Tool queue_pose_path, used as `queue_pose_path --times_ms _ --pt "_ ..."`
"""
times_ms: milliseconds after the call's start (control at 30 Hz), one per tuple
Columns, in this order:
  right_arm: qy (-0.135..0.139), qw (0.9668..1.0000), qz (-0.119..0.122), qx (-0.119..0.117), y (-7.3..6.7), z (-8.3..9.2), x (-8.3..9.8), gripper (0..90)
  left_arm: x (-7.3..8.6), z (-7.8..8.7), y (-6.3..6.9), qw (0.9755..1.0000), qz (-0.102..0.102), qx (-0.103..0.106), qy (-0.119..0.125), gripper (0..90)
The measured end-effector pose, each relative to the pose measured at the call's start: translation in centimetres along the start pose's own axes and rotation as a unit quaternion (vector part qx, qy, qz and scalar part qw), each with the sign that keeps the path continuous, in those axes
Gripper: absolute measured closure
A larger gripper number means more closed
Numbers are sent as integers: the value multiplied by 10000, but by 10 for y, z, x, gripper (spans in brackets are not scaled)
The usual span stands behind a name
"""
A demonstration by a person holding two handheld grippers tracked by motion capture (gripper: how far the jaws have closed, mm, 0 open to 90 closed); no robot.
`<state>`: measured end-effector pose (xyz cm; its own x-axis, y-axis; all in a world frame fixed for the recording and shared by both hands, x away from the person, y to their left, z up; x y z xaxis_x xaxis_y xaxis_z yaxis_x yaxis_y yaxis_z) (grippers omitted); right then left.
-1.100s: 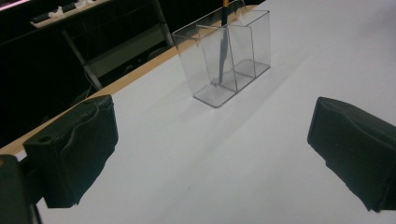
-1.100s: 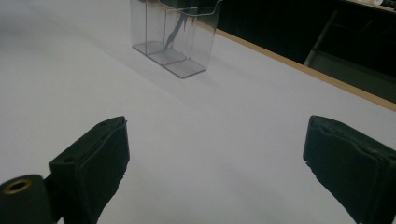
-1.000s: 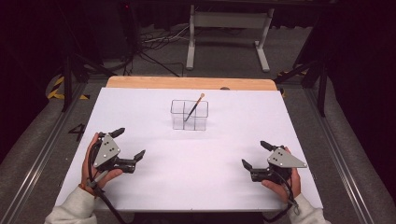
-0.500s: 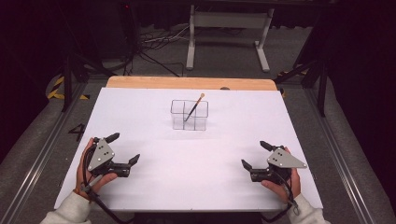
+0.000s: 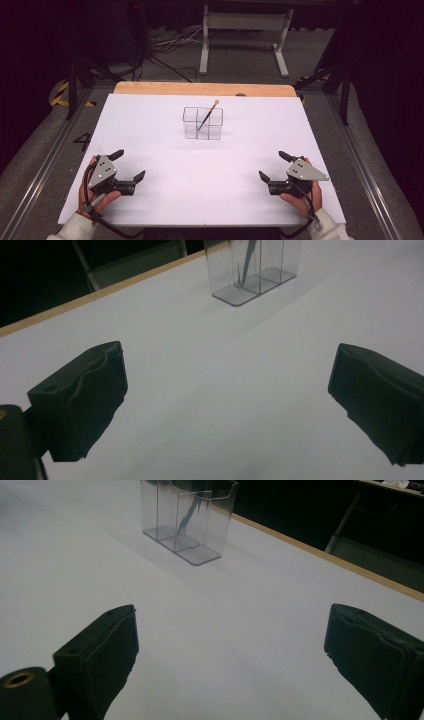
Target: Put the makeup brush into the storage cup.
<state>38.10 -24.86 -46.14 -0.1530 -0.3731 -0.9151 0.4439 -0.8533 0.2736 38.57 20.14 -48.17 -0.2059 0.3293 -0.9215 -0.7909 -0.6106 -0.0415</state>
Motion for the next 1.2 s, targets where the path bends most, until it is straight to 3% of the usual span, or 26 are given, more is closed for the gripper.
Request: queue_pose_path --times_ms 267,700,1200 --pt "-41 10000 49 39 0 4 4 77 6 9 -5 9998 186 18 98 33" --pt "-41 9999 41 106 4 10 5 77 2 7 -3 10000 42 63 54 32" --pt "-62 9999 59 99 2 9 5 78 1 7 -2 9999 68 95 96 34"
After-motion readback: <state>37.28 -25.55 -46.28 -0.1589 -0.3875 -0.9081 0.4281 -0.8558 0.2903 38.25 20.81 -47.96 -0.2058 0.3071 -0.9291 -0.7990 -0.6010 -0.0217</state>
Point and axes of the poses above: each handheld gripper's, and its own axes: z roughly backward along the jaws, x roughly out of its underside, y roughly to its right, the point moved 8 cm from there along -z, roughly forward along the jaws, and after that the axes turned 12 degrees about x, right-handed, at the moved point
